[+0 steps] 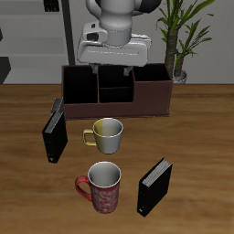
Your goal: Place the yellow book into the back desk caddy's right compartment
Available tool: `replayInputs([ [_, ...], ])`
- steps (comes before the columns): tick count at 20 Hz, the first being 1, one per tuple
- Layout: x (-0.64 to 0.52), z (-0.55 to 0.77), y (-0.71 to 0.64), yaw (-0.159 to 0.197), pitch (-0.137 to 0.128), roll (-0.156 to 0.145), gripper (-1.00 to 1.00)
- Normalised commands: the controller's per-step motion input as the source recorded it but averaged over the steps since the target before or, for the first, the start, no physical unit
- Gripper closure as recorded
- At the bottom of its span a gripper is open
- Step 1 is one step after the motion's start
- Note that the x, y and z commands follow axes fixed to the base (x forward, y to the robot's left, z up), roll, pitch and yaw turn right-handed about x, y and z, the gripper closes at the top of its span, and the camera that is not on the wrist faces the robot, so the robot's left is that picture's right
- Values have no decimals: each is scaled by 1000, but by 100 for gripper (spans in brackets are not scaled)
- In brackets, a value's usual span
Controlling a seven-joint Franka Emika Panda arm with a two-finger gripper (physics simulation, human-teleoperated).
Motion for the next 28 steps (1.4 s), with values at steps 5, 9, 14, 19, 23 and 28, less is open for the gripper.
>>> replayInputs([
  [5, -62, -113, -254, -11, -13, 18, -100],
  [9, -116, -145, -306, 21, -13, 22, -100],
  [14, -215, -154, -397, 39, -9, 25, -100],
  [19, -201, -84, -349, 32, -30, 20, -100],
  [23, -331, -136, -346, 22, -24, -5, -100],
  [28, -253, -33, -301, 15, -14, 7, -100],
])
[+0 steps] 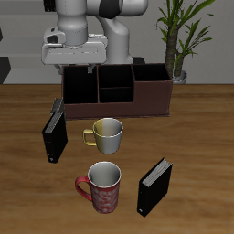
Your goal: Place the yellow book into the back desk caddy's right compartment
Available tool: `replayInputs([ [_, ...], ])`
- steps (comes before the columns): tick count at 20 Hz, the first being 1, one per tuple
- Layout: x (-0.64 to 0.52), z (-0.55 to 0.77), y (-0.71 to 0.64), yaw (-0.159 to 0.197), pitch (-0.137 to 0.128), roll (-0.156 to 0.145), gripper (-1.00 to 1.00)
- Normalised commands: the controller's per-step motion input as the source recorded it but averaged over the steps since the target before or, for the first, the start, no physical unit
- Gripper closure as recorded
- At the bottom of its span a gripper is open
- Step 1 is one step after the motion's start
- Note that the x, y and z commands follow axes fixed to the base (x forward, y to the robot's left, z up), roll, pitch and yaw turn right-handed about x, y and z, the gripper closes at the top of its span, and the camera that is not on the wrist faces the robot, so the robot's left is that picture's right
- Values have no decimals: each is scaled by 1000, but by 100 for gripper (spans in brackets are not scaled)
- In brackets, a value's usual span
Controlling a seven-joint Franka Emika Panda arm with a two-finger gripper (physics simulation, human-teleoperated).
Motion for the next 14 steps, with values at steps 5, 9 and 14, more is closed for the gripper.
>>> replayInputs([
  [5, -182, 28, -412, -30, -16, -19, -100],
  [9, -111, 3, -432, -35, -21, -37, -100],
  [14, 13, -12, -96, -14, -23, -14, -100],
])
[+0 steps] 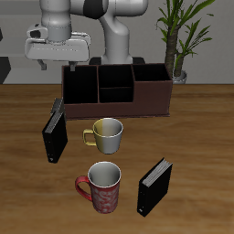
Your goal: Place the yellow book into the back desk caddy's right compartment
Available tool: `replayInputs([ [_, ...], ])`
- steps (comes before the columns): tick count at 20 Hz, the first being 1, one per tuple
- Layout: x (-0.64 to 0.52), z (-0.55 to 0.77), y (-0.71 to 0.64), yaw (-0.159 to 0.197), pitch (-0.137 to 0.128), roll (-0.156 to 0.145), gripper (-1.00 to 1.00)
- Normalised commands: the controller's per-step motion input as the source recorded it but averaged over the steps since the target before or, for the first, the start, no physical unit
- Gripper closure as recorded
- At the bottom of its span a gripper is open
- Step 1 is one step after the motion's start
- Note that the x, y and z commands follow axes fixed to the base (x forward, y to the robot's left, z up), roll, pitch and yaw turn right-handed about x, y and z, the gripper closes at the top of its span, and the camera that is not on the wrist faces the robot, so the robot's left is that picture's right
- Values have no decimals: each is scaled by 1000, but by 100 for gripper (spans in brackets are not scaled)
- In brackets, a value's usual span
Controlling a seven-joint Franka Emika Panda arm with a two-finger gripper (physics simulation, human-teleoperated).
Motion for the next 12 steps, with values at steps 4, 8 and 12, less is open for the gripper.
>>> replayInputs([
  [4, 117, -216, 35, -13, -4, 4, -100],
  [8, 125, -226, 107, 27, -4, 4, -100],
  [12, 49, -187, 2, -6, -11, 6, -100],
])
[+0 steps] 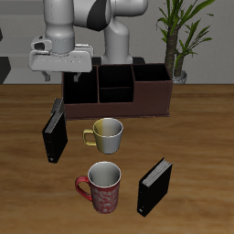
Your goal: Place the yellow book into the back desk caddy's right compartment
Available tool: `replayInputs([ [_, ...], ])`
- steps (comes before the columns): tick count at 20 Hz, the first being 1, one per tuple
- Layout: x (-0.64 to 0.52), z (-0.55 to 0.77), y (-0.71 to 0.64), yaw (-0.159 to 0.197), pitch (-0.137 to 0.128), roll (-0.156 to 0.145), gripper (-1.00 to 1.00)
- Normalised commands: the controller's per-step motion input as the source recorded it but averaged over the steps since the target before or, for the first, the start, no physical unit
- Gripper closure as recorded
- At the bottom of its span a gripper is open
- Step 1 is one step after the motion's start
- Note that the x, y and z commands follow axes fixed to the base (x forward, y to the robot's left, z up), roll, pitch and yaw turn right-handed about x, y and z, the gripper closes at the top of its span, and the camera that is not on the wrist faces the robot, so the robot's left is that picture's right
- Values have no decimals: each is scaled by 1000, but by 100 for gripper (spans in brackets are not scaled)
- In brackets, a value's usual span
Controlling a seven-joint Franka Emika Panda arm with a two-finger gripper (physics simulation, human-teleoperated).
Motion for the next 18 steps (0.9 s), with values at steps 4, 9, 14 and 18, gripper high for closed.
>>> replayInputs([
  [4, 64, -192, -50, 1, 6, -11, -100],
  [9, 11, -182, -91, -10, 4, 3, -100],
  [14, -3, -115, -116, -1, -1, -11, -100],
  [18, 31, -130, -140, -16, -1, -22, -100],
])
